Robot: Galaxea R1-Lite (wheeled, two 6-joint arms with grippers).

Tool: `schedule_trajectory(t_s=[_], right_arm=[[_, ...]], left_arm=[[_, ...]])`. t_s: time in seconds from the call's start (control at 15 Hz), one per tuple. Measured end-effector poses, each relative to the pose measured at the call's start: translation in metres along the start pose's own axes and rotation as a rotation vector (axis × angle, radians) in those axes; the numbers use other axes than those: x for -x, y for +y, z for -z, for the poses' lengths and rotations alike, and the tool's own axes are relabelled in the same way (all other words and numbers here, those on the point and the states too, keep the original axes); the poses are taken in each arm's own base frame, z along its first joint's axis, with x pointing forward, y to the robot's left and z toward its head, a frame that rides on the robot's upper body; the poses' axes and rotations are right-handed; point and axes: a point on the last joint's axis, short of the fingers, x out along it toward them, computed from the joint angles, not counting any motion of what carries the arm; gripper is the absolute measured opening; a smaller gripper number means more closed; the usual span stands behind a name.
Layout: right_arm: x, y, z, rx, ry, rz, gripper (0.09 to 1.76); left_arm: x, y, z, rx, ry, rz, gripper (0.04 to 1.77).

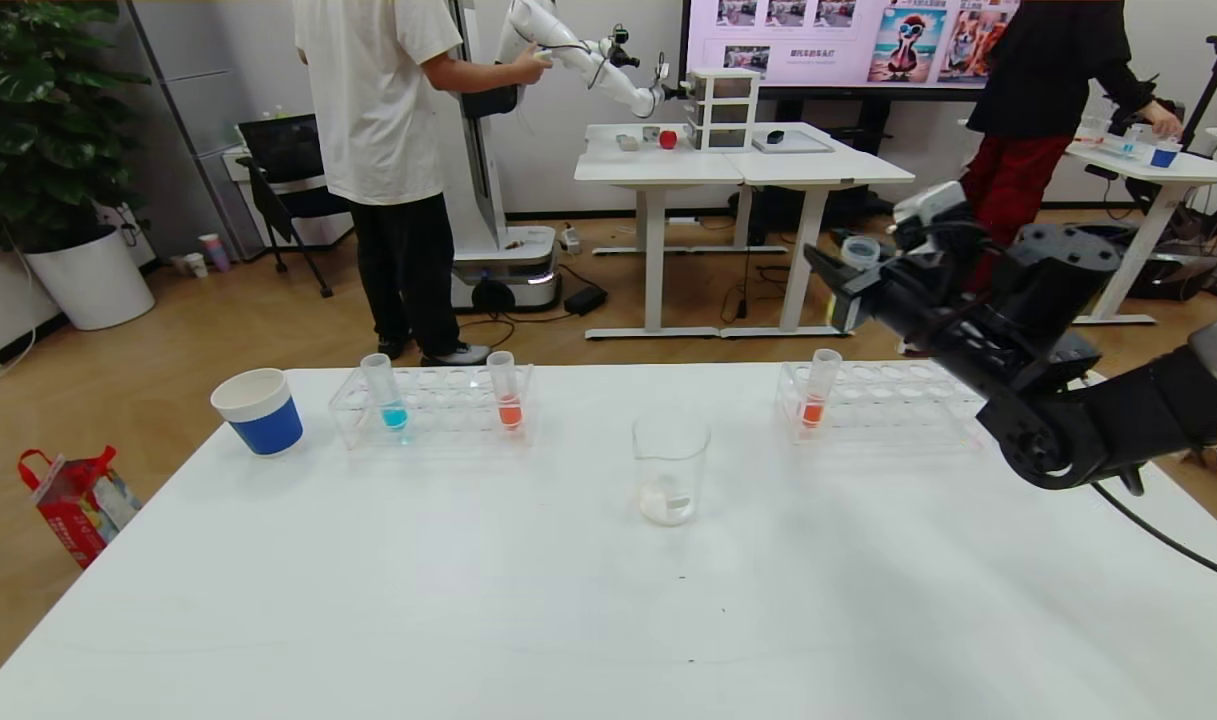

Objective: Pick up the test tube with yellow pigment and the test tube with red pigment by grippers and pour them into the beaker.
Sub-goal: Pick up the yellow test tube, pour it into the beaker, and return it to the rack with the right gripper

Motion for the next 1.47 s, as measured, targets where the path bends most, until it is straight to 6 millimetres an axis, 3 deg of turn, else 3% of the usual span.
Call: schedule_trajectory(t_s=[0.2,0.33,0.6,1.0,1.47], right_arm=[[-0.02,0.039,-0.003,0.143,-0.092,-0.198,0.53],[-0.027,0.053,0.004,0.273,-0.137,-0.283,0.53],[-0.031,0.068,0.024,0.456,-0.22,-0.434,0.53],[-0.03,0.077,0.041,0.692,-0.316,-0.481,0.53],[-0.032,0.095,0.054,0.844,-0.438,-0.579,0.53]], left_arm=[[0.0,0.0,0.0,0.0,0.0,0.0,1.75],[0.0,0.0,0.0,0.0,0.0,0.0,1.75],[0.0,0.0,0.0,0.0,0.0,0.0,1.75],[0.0,0.0,0.0,0.0,0.0,0.0,1.75],[0.0,0.0,0.0,-0.001,0.0,0.0,1.75]])
